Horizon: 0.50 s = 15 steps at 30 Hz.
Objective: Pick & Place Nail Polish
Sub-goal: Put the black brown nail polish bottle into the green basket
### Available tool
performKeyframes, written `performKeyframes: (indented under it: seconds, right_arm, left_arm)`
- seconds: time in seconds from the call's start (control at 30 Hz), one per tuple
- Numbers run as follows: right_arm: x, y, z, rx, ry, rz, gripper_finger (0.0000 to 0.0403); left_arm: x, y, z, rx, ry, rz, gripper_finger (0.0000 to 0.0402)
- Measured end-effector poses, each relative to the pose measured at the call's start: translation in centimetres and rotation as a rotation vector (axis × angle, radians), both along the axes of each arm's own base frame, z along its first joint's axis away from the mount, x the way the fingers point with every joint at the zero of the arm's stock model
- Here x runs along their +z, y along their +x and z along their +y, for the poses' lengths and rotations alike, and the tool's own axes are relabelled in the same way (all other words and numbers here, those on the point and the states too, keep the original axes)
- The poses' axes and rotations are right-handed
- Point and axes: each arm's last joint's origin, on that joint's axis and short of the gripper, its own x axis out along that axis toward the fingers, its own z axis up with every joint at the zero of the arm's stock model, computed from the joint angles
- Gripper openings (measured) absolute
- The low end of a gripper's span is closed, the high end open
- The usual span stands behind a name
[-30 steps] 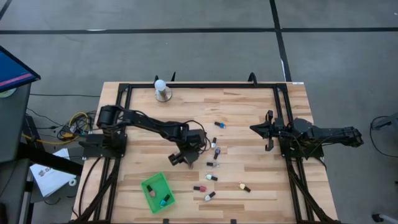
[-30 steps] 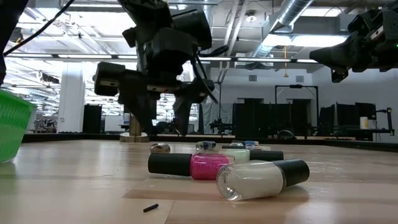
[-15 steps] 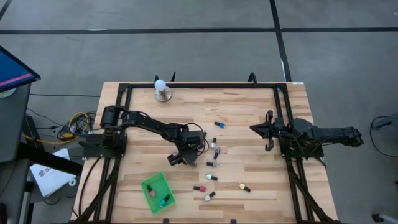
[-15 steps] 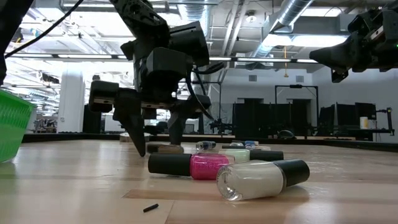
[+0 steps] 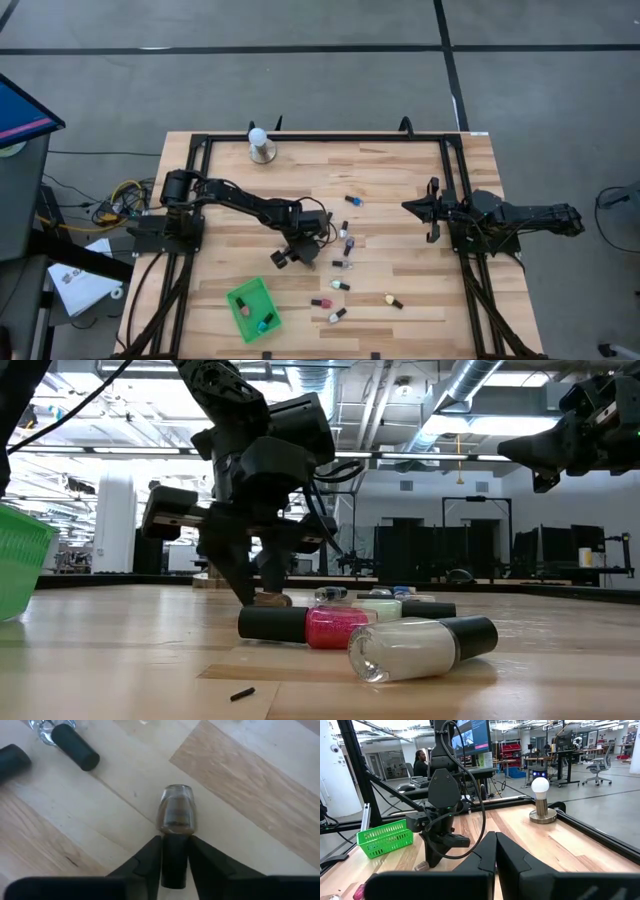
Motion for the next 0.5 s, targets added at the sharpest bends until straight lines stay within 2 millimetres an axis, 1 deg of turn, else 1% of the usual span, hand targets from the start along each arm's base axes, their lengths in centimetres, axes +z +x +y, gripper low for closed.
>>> performKeyframes:
  seconds: [0.17, 0.33, 0.43, 0.5]
  right_arm:
    - [0.0, 0.0, 0.0, 0.000, 0.000, -0.001, 0.0000]
    - [0.0, 0.0, 0.0, 0.000, 0.000, 0.000, 0.0000]
    - [0.0, 0.0, 0.0, 0.000, 0.000, 0.000, 0.0000]
    - [0.0, 0.0, 0.0, 0.000, 0.000, 0.000, 0.0000]
  left_arm:
    - [0.0, 0.0, 0.0, 0.015, -0.005, 0.003, 0.0054]
    - [0.0, 0.1, 0.0, 0.077, -0.021, 0.023, 0.0059]
    - [0.7, -0.1, -0.2, 0.131, 0.006, 0.024, 0.0060]
    - [1.7, -0.4, -0.4, 0.181, 0.036, 0.012, 0.0057]
